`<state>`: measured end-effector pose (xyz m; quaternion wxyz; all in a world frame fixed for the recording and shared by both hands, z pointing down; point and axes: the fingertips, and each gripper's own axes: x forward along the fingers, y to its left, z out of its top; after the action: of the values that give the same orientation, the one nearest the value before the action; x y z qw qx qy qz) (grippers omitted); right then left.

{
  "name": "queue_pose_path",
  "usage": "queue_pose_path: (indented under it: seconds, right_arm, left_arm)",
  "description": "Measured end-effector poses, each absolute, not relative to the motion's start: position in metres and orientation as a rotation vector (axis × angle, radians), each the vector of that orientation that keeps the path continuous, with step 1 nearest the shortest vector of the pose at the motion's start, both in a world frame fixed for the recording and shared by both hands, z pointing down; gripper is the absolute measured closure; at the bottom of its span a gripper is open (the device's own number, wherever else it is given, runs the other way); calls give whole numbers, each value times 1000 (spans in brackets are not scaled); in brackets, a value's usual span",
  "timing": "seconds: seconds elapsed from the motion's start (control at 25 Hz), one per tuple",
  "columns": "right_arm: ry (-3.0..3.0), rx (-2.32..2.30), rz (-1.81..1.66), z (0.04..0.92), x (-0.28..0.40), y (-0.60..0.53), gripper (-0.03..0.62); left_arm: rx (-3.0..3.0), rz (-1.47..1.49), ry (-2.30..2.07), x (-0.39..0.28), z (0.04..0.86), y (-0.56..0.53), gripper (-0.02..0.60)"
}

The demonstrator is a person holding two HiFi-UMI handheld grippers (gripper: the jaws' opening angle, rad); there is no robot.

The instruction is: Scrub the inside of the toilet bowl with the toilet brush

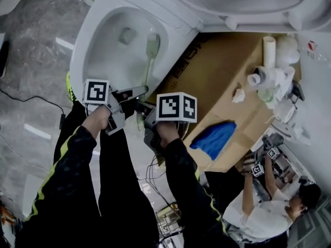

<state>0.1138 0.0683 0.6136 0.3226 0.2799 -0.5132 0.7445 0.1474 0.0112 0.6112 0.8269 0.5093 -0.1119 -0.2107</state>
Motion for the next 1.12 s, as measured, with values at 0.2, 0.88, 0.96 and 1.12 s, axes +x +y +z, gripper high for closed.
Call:
queue_pose_path:
  seconds: [0.2, 0.88, 0.96, 1.12]
  right_arm:
    - [-1288, 724, 2021, 608, 110, 88, 537]
    - [-1175, 718, 2151, 595, 79, 155, 537]
    - [-1165, 714, 2167, 594, 73, 162, 537]
    - [-1150, 702, 2195, 592, 65, 176, 537]
  left_arm:
    - [1045, -416, -232, 145, 609, 32, 488]
    - [957, -268, -231, 118, 605, 105, 487]
    - [948, -251, -230, 114, 605, 113, 487]
    - [931, -225, -240, 106, 604, 127, 488]
